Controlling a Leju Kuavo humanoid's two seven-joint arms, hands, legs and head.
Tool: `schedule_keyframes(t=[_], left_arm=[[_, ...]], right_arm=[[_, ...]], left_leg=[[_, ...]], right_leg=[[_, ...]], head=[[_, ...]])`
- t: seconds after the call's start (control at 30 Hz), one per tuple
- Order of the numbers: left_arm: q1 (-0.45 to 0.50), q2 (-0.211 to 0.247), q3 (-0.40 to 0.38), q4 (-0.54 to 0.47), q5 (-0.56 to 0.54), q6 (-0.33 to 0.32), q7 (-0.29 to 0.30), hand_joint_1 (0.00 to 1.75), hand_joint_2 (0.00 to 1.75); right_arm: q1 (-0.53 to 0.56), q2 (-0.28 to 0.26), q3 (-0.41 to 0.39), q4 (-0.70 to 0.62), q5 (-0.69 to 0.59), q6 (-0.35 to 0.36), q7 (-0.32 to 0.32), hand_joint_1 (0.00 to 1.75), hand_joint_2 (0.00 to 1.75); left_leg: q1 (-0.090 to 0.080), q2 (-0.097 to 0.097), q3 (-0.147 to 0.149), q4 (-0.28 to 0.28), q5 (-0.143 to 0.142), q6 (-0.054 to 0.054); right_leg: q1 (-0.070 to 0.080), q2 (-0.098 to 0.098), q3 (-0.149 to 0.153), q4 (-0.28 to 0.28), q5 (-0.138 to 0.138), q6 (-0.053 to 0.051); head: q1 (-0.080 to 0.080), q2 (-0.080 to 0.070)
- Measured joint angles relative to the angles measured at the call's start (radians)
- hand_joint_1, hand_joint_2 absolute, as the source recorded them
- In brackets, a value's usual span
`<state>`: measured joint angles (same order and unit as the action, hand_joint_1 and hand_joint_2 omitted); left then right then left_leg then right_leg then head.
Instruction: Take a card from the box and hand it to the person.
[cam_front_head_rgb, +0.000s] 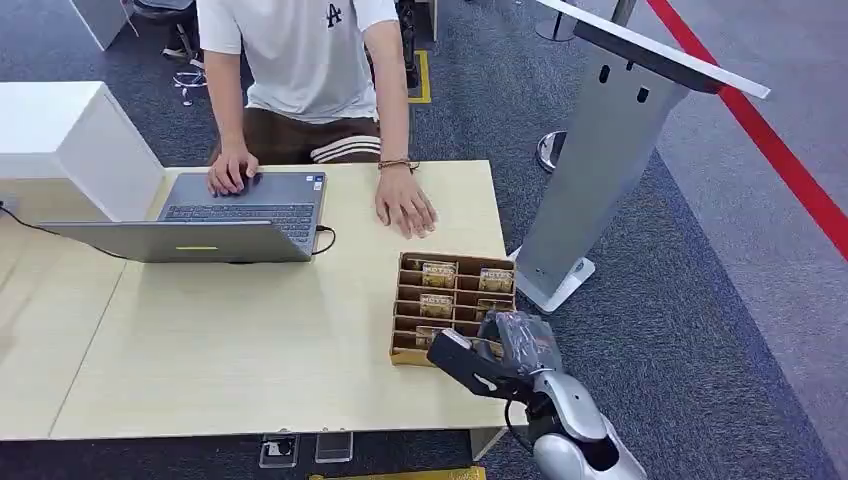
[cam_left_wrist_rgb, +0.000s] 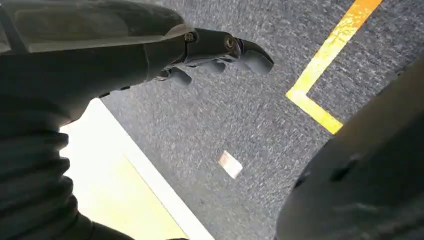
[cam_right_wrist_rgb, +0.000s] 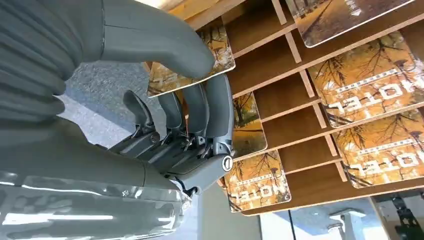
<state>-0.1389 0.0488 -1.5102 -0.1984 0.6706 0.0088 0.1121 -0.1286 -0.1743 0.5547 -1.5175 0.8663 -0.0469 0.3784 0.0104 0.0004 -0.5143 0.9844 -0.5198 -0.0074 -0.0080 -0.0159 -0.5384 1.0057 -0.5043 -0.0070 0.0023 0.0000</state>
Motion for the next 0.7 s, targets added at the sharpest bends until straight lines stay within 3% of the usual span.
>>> schedule_keyframes(t=[0.13,0.27,0.5,0.7], left_arm=[[0.0,0.004,0.013,0.0,0.001,0.017,0.001,0.0,1.75],[0.0,0.004,0.013,0.0,-0.022,0.038,0.038,0.0,1.75],[0.0,0.004,0.014,0.0,-0.021,0.053,0.055,0.0,1.75],[0.001,0.004,0.017,0.0,-0.01,0.055,0.066,0.0,1.75]], right_arm=[[-0.003,0.0,0.001,0.004,-0.007,-0.008,0.0,1.38,1.75],[-0.004,0.0,0.001,0.003,-0.008,-0.025,-0.009,1.38,1.75],[-0.011,-0.002,-0.002,-0.077,-0.018,-0.104,-0.067,1.38,1.75],[-0.045,-0.007,-0.003,-0.193,-0.053,-0.179,-0.156,1.38,1.75]], left_leg=[[0.0,0.0,0.0,0.0,0.0,0.0],[0.0,0.0,0.0,0.0,0.0,0.0],[0.0,0.0,0.0,0.0,0.0,0.0],[0.0,0.0,0.0,0.0,0.0,0.0]], right_leg=[[0.0,0.0,0.0,0.0,0.0,0.0],[0.0,0.0,0.0,0.0,0.0,0.0],[0.0,0.0,0.0,0.0,0.0,0.0],[0.0,0.0,0.0,0.0,0.0,0.0]], head=[[0.0,0.0],[0.0,0.0],[0.0,0.0],[0.0,0.0]])
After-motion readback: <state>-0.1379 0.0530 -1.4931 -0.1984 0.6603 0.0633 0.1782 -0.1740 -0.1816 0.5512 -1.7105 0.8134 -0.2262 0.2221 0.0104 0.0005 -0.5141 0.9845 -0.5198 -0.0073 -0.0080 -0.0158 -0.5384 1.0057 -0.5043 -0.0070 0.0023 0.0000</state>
